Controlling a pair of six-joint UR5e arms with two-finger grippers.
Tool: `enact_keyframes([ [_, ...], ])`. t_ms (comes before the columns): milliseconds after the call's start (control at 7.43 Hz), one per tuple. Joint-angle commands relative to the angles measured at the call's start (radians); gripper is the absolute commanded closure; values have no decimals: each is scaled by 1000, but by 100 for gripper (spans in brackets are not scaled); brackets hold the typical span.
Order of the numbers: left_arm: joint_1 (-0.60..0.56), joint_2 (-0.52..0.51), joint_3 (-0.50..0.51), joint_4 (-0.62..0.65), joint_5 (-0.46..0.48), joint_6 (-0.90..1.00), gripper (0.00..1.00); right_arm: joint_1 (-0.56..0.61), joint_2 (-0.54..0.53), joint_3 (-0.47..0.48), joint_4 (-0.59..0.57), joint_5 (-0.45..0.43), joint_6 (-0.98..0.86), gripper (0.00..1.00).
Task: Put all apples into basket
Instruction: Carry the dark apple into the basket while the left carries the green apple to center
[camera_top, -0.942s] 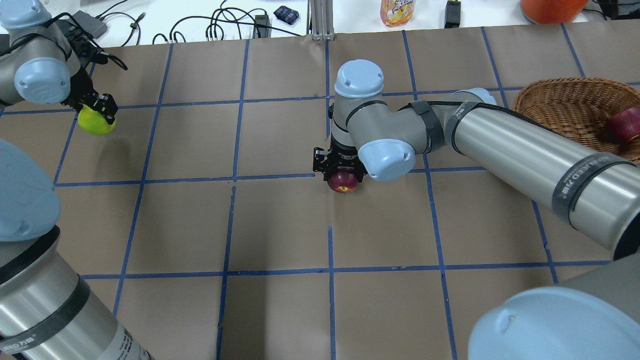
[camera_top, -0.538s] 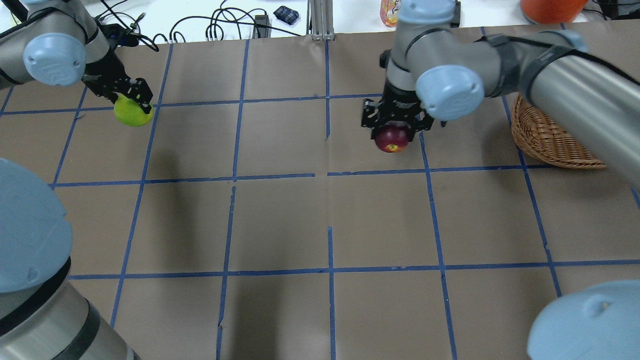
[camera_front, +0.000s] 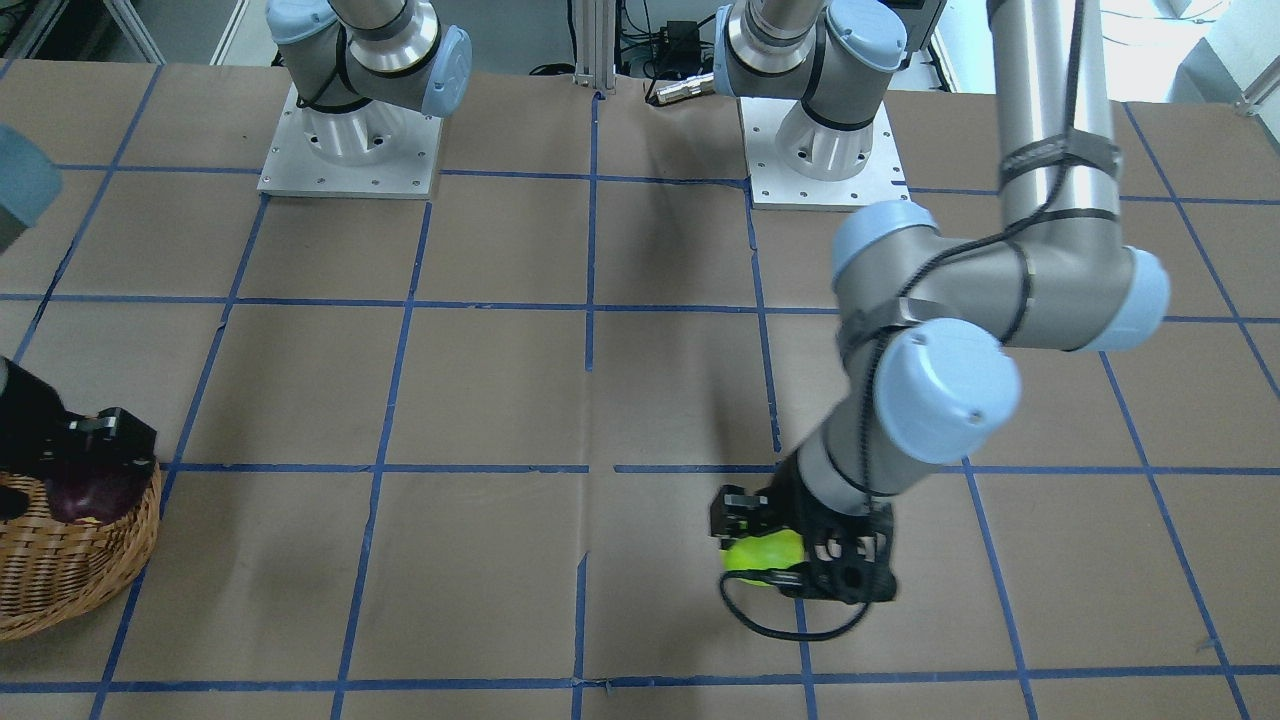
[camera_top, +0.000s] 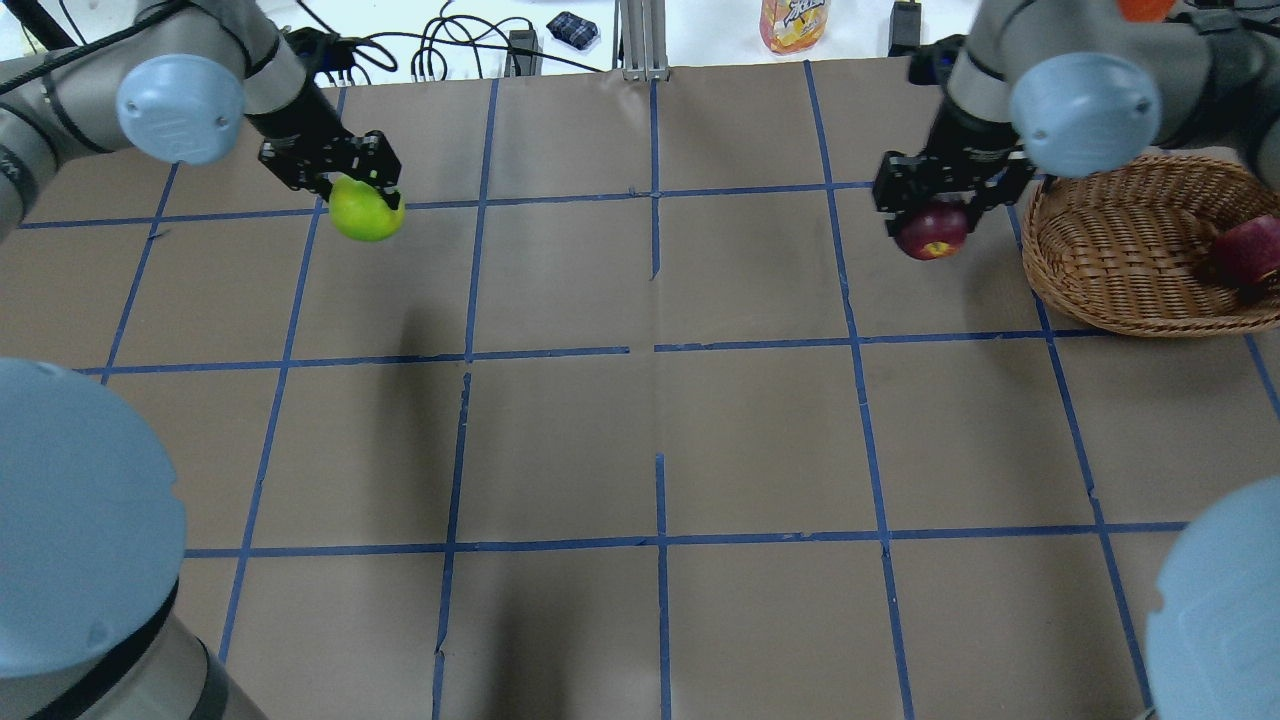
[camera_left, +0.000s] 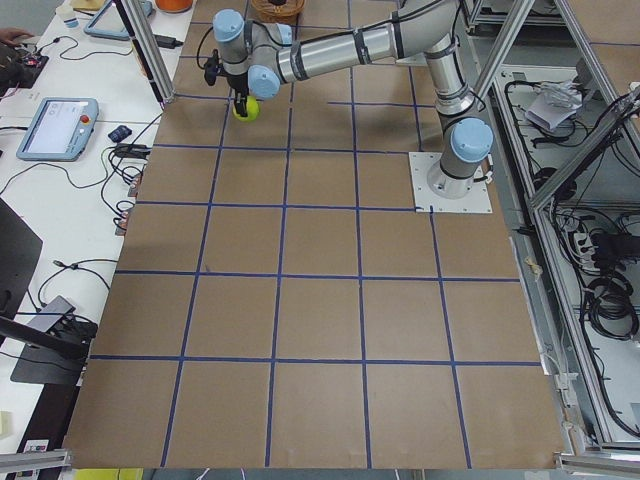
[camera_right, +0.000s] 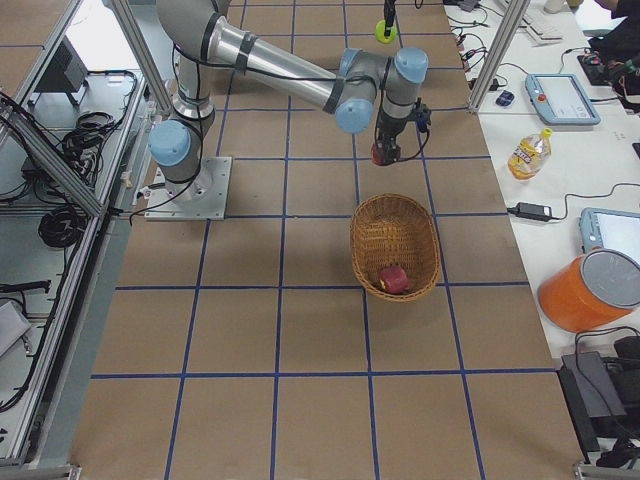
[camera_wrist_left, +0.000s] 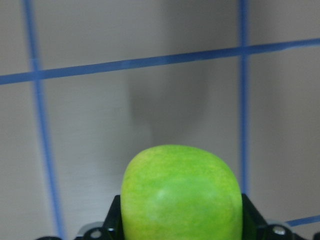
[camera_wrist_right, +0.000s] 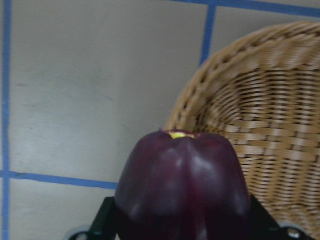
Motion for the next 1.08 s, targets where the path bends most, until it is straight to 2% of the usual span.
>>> enact_keyframes([
  [0, -174, -9, -41, 67, 7, -170, 99, -140, 59, 20, -86, 3, -230, 45],
  [135, -190, -12, -113, 129, 11, -220, 99, -195, 103, 29, -204, 8, -297, 43],
  [269, -195, -12, -180, 266, 13, -256, 98, -220, 148, 31, -258, 11, -339, 39],
  [404, -202, -11, -219, 295, 13, -277, 96, -231, 156, 31, -260, 11, -342, 28],
  [538, -210, -11, -233, 294, 13, -278, 54, -231, 156, 31, -261, 13, -352, 8],
  [673, -213, -12, -257, 297, 19, -293, 6, -232, 150, 29, -260, 32, -352, 0],
  [807, -213, -1, -276, 298, 20, -302, 0, -229, 147, 26, -248, 39, -349, 0],
  [942, -209, 21, -259, 292, 37, -282, 0, -222, 121, 29, -225, 81, -329, 0],
])
